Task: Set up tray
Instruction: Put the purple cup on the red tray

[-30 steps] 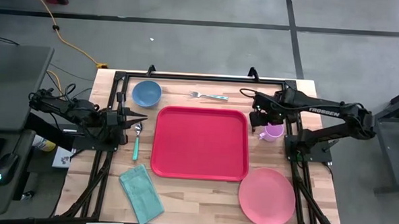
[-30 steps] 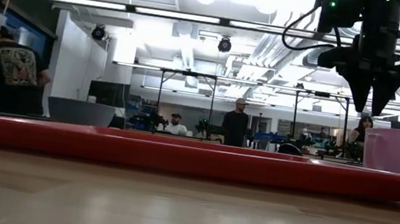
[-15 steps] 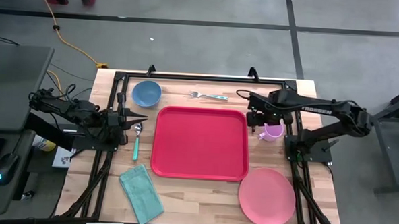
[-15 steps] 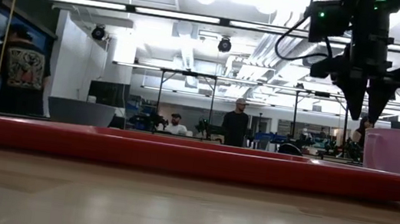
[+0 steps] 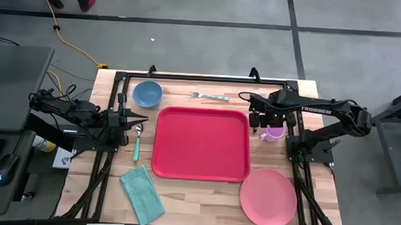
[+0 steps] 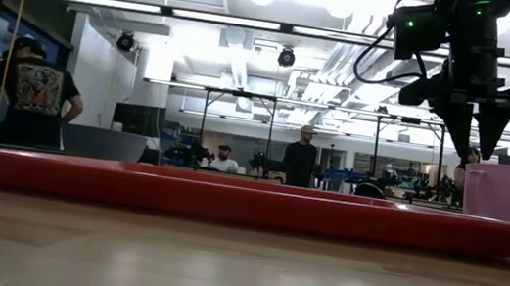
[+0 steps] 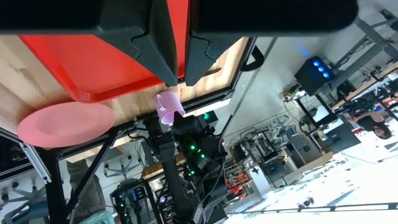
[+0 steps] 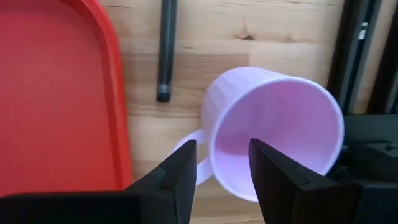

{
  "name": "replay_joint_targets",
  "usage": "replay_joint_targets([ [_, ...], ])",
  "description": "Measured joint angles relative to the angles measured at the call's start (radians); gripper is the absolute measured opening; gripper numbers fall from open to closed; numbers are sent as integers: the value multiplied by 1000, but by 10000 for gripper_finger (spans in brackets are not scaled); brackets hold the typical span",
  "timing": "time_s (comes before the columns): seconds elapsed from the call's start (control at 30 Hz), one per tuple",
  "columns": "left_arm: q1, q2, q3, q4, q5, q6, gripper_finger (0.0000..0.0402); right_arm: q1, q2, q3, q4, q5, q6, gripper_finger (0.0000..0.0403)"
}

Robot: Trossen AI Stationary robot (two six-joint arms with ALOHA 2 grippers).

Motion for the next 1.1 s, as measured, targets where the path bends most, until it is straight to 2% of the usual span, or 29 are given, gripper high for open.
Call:
replay_joint_targets([
  [0.43,0,0,0,0,0,5,60,0,8,-4,26,3,29,126],
  [0.67,0,0,0,0,0,5,60,0,7,-115,97,-64,53,126],
  [1.1,0,0,0,0,0,4,60,0,3,-205,260,-66,52,124],
])
